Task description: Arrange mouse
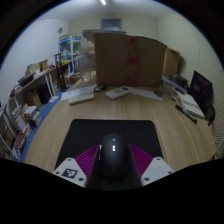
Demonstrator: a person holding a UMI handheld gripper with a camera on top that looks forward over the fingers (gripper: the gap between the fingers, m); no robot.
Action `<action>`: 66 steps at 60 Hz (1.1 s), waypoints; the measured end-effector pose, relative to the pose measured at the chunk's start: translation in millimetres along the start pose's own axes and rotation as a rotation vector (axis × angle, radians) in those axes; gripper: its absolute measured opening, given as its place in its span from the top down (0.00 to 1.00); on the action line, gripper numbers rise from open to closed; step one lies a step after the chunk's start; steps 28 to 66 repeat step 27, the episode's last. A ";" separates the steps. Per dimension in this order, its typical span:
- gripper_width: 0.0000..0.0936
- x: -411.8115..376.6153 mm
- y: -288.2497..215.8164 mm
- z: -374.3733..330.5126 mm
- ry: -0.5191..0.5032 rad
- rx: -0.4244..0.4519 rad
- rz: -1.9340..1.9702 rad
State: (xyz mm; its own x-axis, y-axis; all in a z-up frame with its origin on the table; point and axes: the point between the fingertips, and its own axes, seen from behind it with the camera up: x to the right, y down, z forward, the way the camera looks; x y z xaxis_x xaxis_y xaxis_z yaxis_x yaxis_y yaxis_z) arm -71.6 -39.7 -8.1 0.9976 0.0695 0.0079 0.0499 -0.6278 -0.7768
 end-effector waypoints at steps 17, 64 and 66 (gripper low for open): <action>0.11 8.0 -25.6 -75.9 0.024 0.022 0.070; 0.11 34.2 -28.0 -145.6 0.058 0.045 0.136; 0.11 34.2 -28.0 -145.6 0.058 0.045 0.136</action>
